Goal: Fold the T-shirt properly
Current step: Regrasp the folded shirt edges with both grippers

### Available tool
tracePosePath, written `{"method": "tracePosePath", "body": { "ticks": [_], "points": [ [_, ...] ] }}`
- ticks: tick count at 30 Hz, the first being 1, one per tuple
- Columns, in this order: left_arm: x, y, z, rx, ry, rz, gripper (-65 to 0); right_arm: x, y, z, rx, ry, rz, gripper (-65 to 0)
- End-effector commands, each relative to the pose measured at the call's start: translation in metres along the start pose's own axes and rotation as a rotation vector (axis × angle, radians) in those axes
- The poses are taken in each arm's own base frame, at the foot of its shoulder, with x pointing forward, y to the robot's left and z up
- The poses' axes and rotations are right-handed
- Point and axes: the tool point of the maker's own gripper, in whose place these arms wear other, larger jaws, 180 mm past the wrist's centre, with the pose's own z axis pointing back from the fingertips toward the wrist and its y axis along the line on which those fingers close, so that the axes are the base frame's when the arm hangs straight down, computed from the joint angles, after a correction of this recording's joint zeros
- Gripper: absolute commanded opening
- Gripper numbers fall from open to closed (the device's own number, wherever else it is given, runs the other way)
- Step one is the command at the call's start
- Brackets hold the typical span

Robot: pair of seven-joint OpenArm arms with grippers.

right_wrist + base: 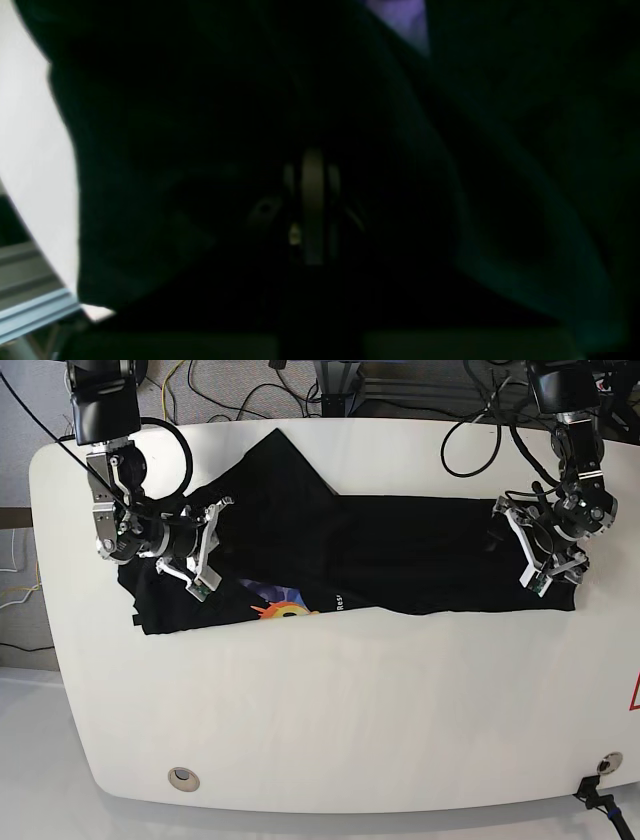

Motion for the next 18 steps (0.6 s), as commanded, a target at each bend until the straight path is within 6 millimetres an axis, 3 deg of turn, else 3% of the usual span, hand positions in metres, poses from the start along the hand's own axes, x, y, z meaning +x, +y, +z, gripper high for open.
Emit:
{"method": "tracePosePath", "body": {
  "ticks": [1, 2, 4, 8, 11, 18],
  "points": [
    [0.029, 0.017, 0.016, 0.066, -0.060, -0.064, 0.0, 0.038, -0.003, 0.023, -0.074, -0.051, 0.120, -65.0],
    [0.033, 0.017, 0.018, 0.070, -0.069, -0.072, 0.0, 0.048, -0.003, 0.033, -0.097, -0.074, 0.141, -63.4],
    [0.039, 0.017, 0.021, 0.077, -0.085, -0.083, 0.0, 0.065, -0.004, 0.051, -0.147, -0.117, 0.142, -51.8],
    [0.043, 0.017, 0.023, 0.081, -0.095, -0.090, 0.0, 0.059, -0.012, 0.093, -0.279, -0.151, 0.069, -36.3],
    [0.042, 0.017, 0.023, 0.081, -0.093, -0.089, 0.0, 0.024, -0.014, 0.113, -0.352, -0.150, -0.050, -34.8],
    [0.040, 0.016, 0.022, 0.078, -0.089, -0.085, 0.0, -0.067, 0.004, 0.120, -0.408, -0.150, -0.392, -34.6]
  ]
}}
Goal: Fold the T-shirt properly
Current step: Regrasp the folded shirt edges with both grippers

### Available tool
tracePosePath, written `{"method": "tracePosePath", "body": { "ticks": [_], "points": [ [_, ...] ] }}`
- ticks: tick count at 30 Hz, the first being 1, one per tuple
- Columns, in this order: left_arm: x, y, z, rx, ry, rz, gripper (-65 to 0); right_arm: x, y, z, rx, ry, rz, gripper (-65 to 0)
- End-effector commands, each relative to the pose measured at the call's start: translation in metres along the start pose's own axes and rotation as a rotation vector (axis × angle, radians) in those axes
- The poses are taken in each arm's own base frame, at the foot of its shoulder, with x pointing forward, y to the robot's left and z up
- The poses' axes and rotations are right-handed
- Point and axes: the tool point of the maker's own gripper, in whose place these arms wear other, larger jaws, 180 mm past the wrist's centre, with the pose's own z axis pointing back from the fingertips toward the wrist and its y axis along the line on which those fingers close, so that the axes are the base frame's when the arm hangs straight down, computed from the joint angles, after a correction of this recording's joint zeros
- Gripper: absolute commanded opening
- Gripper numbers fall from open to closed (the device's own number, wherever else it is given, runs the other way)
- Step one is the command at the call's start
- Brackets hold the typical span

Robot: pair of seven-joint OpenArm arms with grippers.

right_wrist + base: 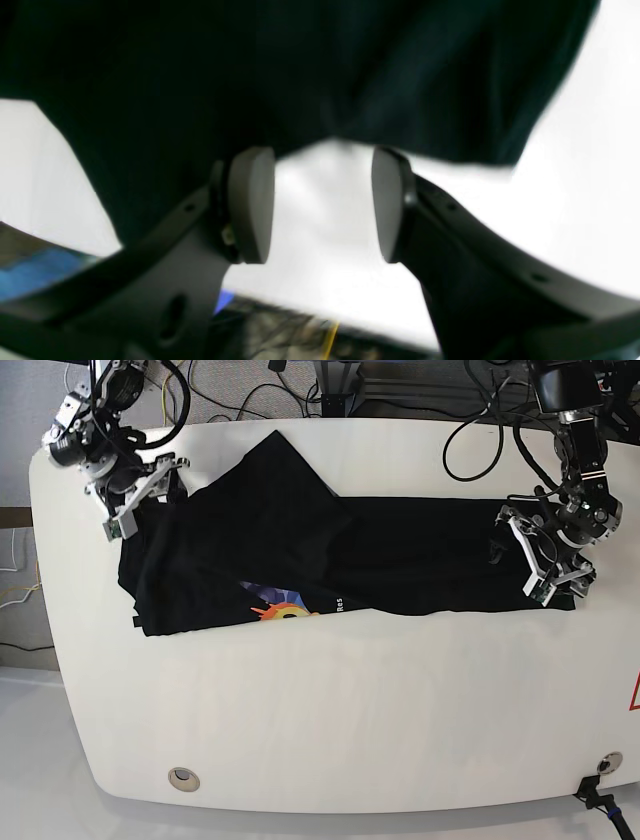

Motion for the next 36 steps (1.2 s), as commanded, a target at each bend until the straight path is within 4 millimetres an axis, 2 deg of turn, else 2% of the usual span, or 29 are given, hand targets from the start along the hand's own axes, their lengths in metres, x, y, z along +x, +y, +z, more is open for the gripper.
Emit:
{"method": "tracePosePath", "body": {
  "ticks": [1, 4, 6, 16, 20, 31, 36],
  "points": [
    [0.013, 0.009, 0.005, 0.020, -0.041, -0.012, 0.0, -0.025, -0.001, 0.011, -0.026, -0.007, -0.105, -34.6],
    [0.012, 0.008, 0.004, 0.019, -0.038, -0.014, 0.0, -0.049, 0.012, 0.010, -0.005, 0.026, -0.157, -34.6],
    [0.012, 0.008, 0.004, 0.019, -0.038, -0.014, 0.0, -0.057, 0.023, 0.007, 0.015, 0.034, -0.191, -34.6],
    [0.011, 0.008, 0.004, 0.018, -0.035, -0.013, 0.0, -0.058, 0.084, -0.017, 0.175, 0.048, -0.188, -34.7],
    [0.010, 0.007, 0.004, 0.016, -0.034, -0.011, 0.0, -0.062, 0.100, -0.022, 0.219, 0.064, -0.176, -34.7],
    [0.009, 0.007, 0.004, 0.015, -0.032, -0.011, 0.0, -0.065, 0.103, -0.023, 0.226, 0.074, -0.179, -34.7],
    [0.009, 0.007, 0.004, 0.015, -0.032, -0.011, 0.0, -0.081, 0.095, -0.030, 0.184, 0.140, -0.240, -34.7]
  ]
}}
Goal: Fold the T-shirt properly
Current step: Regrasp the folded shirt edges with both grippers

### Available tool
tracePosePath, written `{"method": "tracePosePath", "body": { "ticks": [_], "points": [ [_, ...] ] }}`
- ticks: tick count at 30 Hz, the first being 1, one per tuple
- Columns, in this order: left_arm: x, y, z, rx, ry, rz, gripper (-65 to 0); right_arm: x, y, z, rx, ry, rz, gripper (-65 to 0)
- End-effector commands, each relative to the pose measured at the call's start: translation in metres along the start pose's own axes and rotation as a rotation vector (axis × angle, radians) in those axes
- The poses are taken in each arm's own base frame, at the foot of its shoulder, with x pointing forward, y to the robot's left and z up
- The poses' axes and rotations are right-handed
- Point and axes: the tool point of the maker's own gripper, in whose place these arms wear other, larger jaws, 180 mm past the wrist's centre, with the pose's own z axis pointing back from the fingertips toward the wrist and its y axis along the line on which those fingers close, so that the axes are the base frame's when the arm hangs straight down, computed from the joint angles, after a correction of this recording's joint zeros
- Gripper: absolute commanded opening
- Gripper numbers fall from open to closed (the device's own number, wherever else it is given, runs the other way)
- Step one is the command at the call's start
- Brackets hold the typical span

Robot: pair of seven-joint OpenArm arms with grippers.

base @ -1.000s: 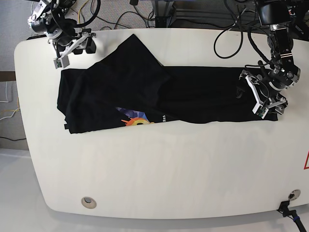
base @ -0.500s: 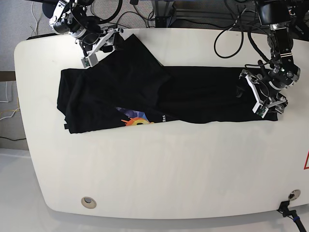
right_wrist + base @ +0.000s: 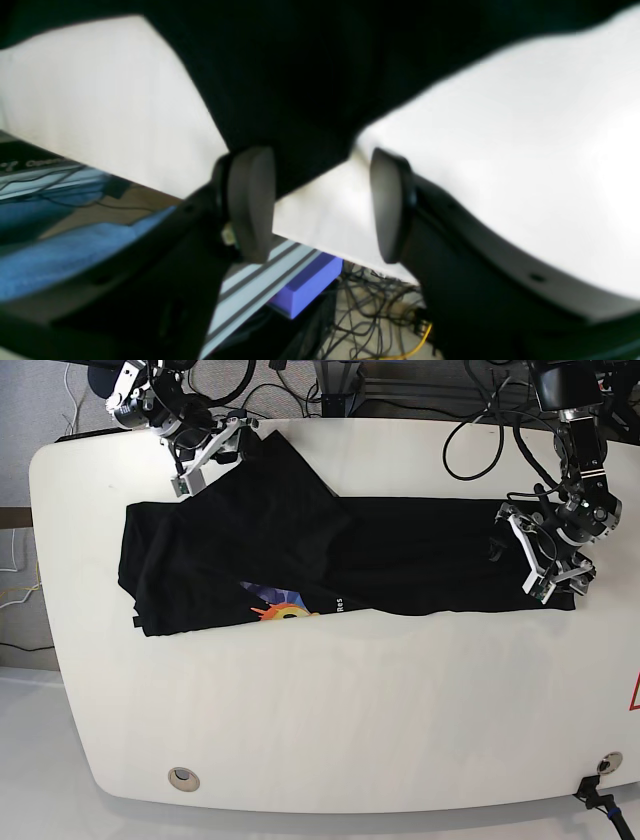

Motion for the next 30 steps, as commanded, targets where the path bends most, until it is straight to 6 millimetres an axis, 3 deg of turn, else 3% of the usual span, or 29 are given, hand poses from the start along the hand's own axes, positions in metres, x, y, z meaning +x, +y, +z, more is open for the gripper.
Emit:
{"method": "tracePosePath", "body": {
  "ticks": [1, 4, 10, 15, 17, 20, 30],
  "points": [
    [0.013, 0.009, 0.004, 0.019, -0.042, -0.009, 0.0, -0.001, -0.006, -0.002, -0.025, 0.006, -0.001, -34.7],
    [0.013, 0.009, 0.004, 0.019, -0.042, -0.009, 0.0, 0.000, -0.004, -0.003, -0.015, -0.002, -0.005, -34.7],
    [0.013, 0.009, 0.004, 0.019, -0.042, -0.009, 0.0, 0.000, 0.026, -0.018, 0.064, 0.017, 0.036, -34.7],
    [0.013, 0.009, 0.004, 0.019, -0.042, -0.009, 0.0, 0.006, 0.030, -0.021, 0.073, 0.005, 0.042, -35.3],
    [0.013, 0.009, 0.004, 0.019, -0.042, -0.009, 0.0, 0.007, 0.030, -0.021, 0.073, 0.003, 0.044, -42.0],
    [0.013, 0.009, 0.004, 0.019, -0.043, -0.009, 0.0, 0.022, 0.032, -0.023, 0.082, -0.028, 0.059, -65.0],
    [0.004, 0.008, -0.001, 0.007, -0.022, 0.012, 0.0, 0.093, 0.042, -0.020, 0.084, -0.106, 0.179, -65.0]
  ]
}}
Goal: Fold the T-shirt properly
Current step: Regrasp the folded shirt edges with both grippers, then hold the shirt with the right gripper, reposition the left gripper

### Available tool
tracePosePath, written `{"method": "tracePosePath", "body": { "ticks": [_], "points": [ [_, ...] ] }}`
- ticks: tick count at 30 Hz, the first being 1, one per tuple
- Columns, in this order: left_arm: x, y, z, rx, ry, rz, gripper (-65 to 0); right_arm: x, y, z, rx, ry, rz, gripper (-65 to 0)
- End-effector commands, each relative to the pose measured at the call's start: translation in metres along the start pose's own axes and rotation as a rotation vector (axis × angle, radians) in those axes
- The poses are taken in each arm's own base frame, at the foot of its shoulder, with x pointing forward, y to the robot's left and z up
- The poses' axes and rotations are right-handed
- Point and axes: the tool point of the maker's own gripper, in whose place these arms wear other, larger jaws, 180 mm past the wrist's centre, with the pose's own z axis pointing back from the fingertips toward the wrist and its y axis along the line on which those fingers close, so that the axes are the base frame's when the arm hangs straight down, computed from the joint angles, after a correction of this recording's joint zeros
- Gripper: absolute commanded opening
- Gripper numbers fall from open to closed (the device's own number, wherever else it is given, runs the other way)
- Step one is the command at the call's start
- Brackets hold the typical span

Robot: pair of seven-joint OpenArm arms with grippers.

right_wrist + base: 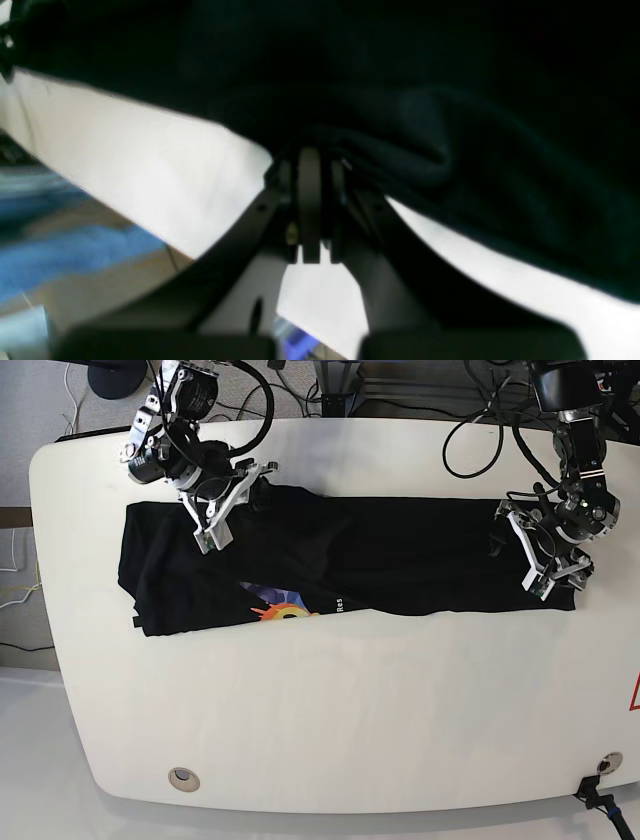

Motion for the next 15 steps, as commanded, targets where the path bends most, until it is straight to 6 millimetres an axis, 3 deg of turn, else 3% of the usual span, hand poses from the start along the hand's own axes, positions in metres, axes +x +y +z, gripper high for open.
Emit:
{"method": "tracePosePath", "body": {
  "ticks": [1, 6, 9, 14, 15],
  "points": [
    [0.015, 0.010, 0.004, 0.020, -0.049, -0.009, 0.0, 0.031, 0.004, 0.003, 0.009, -0.020, 0.061, -65.0],
    [0.015, 0.010, 0.004, 0.020, -0.049, -0.009, 0.0, 0.085, 0.005, -0.004, 0.021, -0.109, 0.110, -65.0],
    [0.015, 0.010, 0.004, 0.020, -0.049, -0.009, 0.0, 0.103, -0.004, -0.013, 0.037, -0.143, 0.069, -65.0],
    [0.015, 0.010, 0.004, 0.021, -0.048, -0.010, 0.0, 0.094, -0.028, -0.032, 0.052, -0.112, 0.002, -65.0],
    [0.015, 0.010, 0.004, 0.021, -0.048, -0.010, 0.0, 0.090, -0.035, -0.034, 0.048, -0.102, -0.010, -62.5]
  ]
}}
